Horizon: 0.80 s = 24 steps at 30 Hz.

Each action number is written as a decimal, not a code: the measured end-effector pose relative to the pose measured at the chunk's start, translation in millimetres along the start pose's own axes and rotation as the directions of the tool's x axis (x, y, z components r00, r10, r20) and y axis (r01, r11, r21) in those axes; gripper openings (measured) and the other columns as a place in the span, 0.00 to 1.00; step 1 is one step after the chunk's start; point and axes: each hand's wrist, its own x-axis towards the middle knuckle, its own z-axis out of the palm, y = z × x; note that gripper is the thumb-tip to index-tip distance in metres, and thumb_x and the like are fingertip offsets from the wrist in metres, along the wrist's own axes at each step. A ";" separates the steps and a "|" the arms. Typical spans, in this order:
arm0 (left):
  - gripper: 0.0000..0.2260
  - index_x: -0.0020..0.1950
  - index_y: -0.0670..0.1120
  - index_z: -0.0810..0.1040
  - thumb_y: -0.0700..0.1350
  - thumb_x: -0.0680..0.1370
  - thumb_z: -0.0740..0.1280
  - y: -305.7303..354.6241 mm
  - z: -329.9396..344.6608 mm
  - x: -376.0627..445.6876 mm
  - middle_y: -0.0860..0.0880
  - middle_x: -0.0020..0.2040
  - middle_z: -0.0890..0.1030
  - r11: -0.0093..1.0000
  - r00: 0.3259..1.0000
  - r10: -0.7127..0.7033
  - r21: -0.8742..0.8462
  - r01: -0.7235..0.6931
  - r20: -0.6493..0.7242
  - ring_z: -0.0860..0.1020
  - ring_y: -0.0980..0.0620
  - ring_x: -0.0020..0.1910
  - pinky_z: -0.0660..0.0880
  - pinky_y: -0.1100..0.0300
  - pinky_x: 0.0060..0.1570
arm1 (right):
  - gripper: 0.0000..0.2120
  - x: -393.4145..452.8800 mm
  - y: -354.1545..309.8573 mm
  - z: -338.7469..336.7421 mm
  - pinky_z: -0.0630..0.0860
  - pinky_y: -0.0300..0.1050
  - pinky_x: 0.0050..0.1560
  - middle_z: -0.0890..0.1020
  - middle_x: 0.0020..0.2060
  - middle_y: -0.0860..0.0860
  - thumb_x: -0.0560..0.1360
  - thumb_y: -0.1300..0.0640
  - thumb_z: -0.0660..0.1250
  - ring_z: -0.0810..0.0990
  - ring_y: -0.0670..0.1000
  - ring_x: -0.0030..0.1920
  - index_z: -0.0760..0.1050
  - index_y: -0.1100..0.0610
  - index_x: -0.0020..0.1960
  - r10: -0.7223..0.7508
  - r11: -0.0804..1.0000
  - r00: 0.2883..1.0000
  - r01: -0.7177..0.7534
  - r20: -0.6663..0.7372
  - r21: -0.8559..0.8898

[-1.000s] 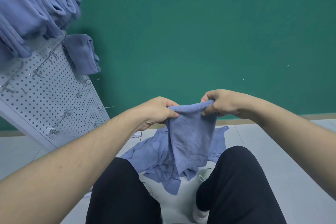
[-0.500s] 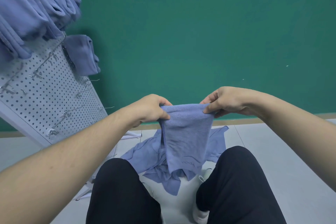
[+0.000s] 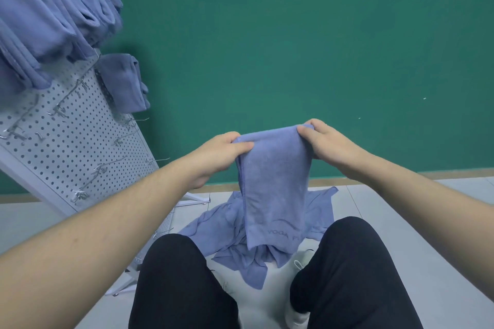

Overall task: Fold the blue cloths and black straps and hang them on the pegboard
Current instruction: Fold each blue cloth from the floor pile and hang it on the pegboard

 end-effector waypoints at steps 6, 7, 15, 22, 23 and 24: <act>0.18 0.42 0.42 0.68 0.55 0.78 0.66 -1.1 25.2 -2.2 0.50 0.38 0.70 0.977 0.961 0.103 -0.154 -0.146 -0.257 0.67 0.52 0.37 0.66 0.55 0.40 | 0.21 -7.8 -9.5 22.0 0.68 0.40 0.42 0.76 0.47 0.44 0.78 0.35 0.62 0.75 0.41 0.46 0.68 0.53 0.55 -0.024 0.996 0.996 0.032 -0.090 0.088; 0.17 0.40 0.45 0.65 0.54 0.79 0.67 -0.8 28.0 -2.9 0.51 0.37 0.67 0.977 0.943 0.114 -0.135 -0.163 -0.312 0.64 0.53 0.35 0.62 0.56 0.37 | 0.23 -8.8 -11.5 22.7 0.71 0.41 0.43 0.77 0.49 0.45 0.76 0.36 0.67 0.77 0.42 0.47 0.68 0.54 0.57 -0.029 0.994 0.997 0.037 -0.075 0.105; 0.18 0.37 0.47 0.65 0.49 0.77 0.72 -4.0 42.1 -7.8 0.57 0.30 0.65 0.938 0.798 0.241 -0.078 -0.338 -0.553 0.62 0.56 0.31 0.61 0.62 0.32 | 0.16 -5.5 -10.8 37.1 0.69 0.46 0.37 0.73 0.32 0.43 0.72 0.53 0.73 0.70 0.48 0.34 0.64 0.50 0.39 -0.126 0.990 0.945 0.141 -0.302 0.028; 0.15 0.39 0.47 0.64 0.45 0.78 0.69 5.2 60.8 -11.9 0.55 0.32 0.66 0.929 0.795 0.265 -0.078 -0.363 -0.546 0.62 0.57 0.29 0.63 0.64 0.30 | 0.12 -13.9 -21.6 64.4 0.67 0.44 0.36 0.71 0.31 0.43 0.74 0.53 0.69 0.68 0.47 0.33 0.65 0.51 0.39 -0.087 0.965 0.953 0.153 -0.290 0.213; 0.14 0.40 0.47 0.65 0.44 0.78 0.69 6.4 60.7 -11.2 0.54 0.33 0.66 0.928 0.795 0.249 -0.099 -0.359 -0.553 0.62 0.57 0.29 0.63 0.65 0.30 | 0.12 -15.1 -23.3 65.4 0.67 0.43 0.37 0.72 0.33 0.44 0.75 0.52 0.69 0.69 0.47 0.34 0.66 0.52 0.40 -0.072 0.956 0.959 0.145 -0.276 0.256; 0.12 0.40 0.47 0.66 0.44 0.78 0.69 6.8 60.1 -10.0 0.55 0.33 0.67 0.929 0.797 0.241 -0.107 -0.355 -0.553 0.64 0.58 0.29 0.64 0.66 0.30 | 0.11 -16.4 -24.2 65.6 0.68 0.43 0.37 0.72 0.34 0.45 0.75 0.51 0.69 0.70 0.47 0.34 0.68 0.53 0.41 -0.061 0.949 0.962 0.138 -0.265 0.282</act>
